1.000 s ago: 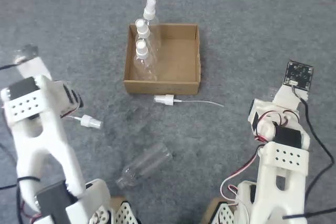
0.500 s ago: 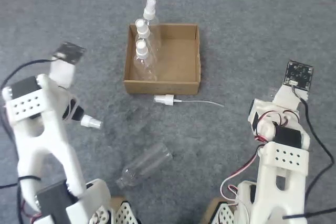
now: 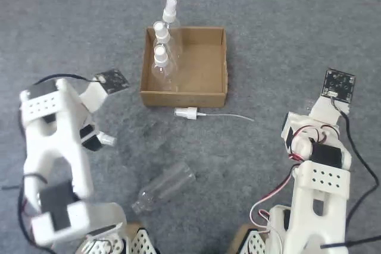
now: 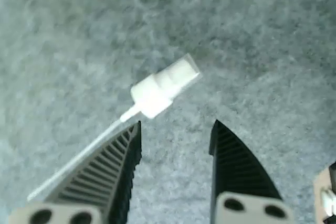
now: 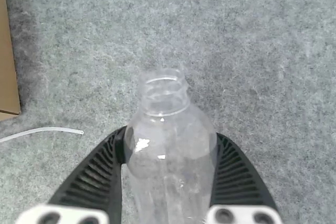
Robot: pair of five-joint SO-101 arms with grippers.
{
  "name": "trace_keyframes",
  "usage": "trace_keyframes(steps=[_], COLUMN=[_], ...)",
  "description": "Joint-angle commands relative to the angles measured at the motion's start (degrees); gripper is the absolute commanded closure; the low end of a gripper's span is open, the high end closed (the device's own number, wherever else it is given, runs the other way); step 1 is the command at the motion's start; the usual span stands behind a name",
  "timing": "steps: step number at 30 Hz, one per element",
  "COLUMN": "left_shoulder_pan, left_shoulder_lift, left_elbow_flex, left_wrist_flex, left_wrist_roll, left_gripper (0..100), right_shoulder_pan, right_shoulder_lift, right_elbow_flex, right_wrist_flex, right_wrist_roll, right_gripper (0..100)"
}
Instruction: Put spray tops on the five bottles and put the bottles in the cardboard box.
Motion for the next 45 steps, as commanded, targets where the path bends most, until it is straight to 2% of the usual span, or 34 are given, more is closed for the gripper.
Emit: trace_keyframes(steps=[1,10,16,25,31,39,45], left_shoulder_pan=[0.18,1.14,4.66,3.16,3.43,3.60,3.60], left_shoulder_lift=[3.34,8.97,12.40,15.74,15.65,15.65,15.65], left_elbow_flex=[-5.23,-9.27,-9.01,-9.19,-9.19,-10.51,-12.44], left_wrist_flex=[0.44,0.09,-2.02,-5.54,-5.19,-5.19,-5.10], left_wrist_roll=[-3.60,-10.46,-10.29,-7.12,-2.29,7.38,17.41], left_gripper=[80,80,80,81,91,91,91], right_shoulder_pan=[0.22,0.22,0.22,0.22,0.22,0.22,0.22], right_shoulder_lift=[-2.42,-2.51,-2.42,-2.42,-2.51,-2.51,-2.42], right_elbow_flex=[-0.79,-0.79,-0.79,-0.79,-0.79,-0.79,-0.79], right_wrist_flex=[-1.45,-1.45,-1.54,-1.54,-1.54,-1.54,-1.54], right_wrist_roll=[0.09,0.53,1.49,1.58,1.58,1.58,1.58], right_gripper=[91.9,91.9,91.9,91.9,91.9,91.9,91.9])
